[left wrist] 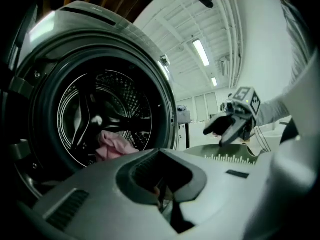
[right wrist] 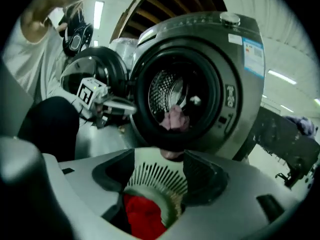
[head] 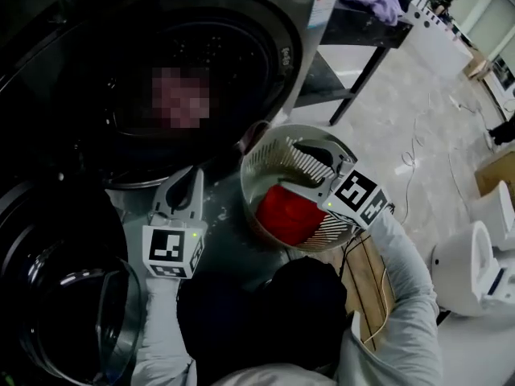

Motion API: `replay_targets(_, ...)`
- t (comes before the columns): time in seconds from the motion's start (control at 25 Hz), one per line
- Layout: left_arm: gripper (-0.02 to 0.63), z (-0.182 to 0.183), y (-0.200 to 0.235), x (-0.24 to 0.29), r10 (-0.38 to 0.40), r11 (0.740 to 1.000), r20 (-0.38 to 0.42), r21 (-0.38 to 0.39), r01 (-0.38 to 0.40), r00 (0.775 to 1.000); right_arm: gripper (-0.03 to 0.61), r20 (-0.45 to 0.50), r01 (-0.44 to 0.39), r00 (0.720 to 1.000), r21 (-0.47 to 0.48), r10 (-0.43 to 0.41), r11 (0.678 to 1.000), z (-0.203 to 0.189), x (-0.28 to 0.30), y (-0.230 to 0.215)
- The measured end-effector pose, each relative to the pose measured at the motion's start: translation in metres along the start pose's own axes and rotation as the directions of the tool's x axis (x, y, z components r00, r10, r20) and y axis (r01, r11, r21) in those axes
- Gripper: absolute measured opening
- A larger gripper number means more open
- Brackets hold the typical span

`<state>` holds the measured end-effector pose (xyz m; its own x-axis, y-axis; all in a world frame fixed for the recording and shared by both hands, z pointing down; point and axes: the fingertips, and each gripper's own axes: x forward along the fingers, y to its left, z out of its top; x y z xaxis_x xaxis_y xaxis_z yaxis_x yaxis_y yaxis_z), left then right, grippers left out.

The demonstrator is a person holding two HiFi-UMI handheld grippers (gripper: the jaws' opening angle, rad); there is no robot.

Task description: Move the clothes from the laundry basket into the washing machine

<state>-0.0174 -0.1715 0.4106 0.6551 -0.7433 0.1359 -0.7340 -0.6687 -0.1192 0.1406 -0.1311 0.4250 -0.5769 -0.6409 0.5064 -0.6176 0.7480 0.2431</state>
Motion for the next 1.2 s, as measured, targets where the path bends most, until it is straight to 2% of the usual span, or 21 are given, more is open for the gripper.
replay_targets(0.08,0.018,-0.003,-0.003,0.001,-0.018,1.0,-0.006,0.013,0.018,1.0,0.299,-0.124,-0.068,0.99,-0.012,0.066,0.998,-0.053,0.003,0.016)
replay_targets(0.2,0.018,-0.008,-0.006,0.004,-0.035,0.999,-0.011,0.013,0.035,0.999,0.328,-0.285,-0.194,0.941,-0.014,0.182,0.981,-0.121,0.015,0.04)
replay_targets(0.36,0.018,-0.012,-0.012,0.008,-0.05,0.999,-0.022,0.017,0.051,0.998,0.362,-0.45,-0.356,0.847,-0.085,0.283,0.931,-0.186,0.04,0.067)
replay_targets(0.48,0.018,-0.014,-0.014,0.008,-0.049,0.998,-0.022,0.029,0.049,0.999,0.388,-0.553,-0.465,0.76,-0.095,0.341,0.88,-0.225,0.059,0.082)
replay_targets(0.68,0.018,-0.024,-0.014,0.01,-0.048,0.998,-0.048,0.025,0.049,0.998,0.403,-0.702,-0.593,0.63,-0.158,0.333,0.789,-0.285,0.078,0.094)
replay_targets(0.8,0.018,-0.03,-0.01,0.011,-0.039,0.999,-0.057,0.012,0.04,0.998,0.414,-0.753,-0.644,0.565,-0.147,0.337,0.751,-0.317,0.087,0.101)
replay_targets(0.92,0.018,-0.03,-0.011,0.013,-0.034,0.999,-0.063,0.004,0.034,0.997,0.42,-0.787,-0.692,0.523,-0.167,0.328,0.703,-0.334,0.097,0.107)
replay_targets(1.04,0.018,-0.03,-0.015,0.014,-0.037,0.999,-0.082,-0.011,0.036,0.996,0.422,-0.811,-0.727,0.495,-0.19,0.312,0.66,-0.349,0.104,0.113)
replay_targets(1.2,0.018,-0.03,-0.014,0.015,-0.03,0.999,-0.086,-0.018,0.028,0.996,0.422,-0.825,-0.724,0.486,-0.195,0.289,0.662,-0.362,0.111,0.114)
